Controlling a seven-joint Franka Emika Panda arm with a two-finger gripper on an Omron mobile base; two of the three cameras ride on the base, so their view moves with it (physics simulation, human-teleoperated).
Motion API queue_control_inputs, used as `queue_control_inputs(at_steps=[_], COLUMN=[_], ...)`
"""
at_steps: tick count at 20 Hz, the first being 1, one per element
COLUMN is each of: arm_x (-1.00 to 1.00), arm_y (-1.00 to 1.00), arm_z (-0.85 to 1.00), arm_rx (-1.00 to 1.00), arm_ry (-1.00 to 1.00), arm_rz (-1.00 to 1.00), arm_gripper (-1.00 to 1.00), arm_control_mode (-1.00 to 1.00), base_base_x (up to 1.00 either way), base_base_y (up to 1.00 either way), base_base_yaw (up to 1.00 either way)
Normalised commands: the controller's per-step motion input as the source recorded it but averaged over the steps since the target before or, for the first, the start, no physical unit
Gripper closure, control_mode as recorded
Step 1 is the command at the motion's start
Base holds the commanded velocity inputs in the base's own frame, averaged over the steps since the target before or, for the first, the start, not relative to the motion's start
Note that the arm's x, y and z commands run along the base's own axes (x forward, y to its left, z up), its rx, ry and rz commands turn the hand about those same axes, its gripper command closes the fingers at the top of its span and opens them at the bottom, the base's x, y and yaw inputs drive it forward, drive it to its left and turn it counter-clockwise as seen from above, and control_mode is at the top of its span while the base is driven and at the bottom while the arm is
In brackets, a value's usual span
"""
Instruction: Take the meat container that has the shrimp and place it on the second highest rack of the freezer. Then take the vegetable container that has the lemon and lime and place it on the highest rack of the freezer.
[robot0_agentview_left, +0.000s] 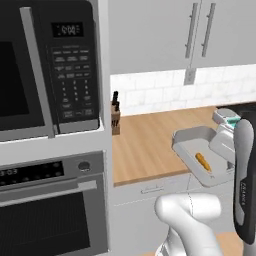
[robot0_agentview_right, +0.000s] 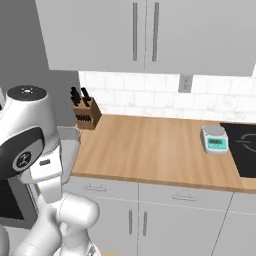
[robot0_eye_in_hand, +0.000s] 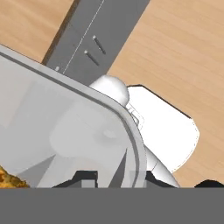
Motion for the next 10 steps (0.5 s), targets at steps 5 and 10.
queue_control_inputs(at_steps=[5, 10], arm_x=[0.0, 0.0], arm_y=[0.0, 0.0], arm_z=[0.0, 0.0], arm_rx=[0.0, 0.0], arm_ry=[0.0, 0.0], arm_rz=[0.0, 0.0], arm_gripper=[1.0, 1.0], arm_control_mode=[1.0, 1.0], base_base_x=[-0.87, -0.26], base_base_y=[0.49, 1.0], base_base_yaw=[0.0, 0.0])
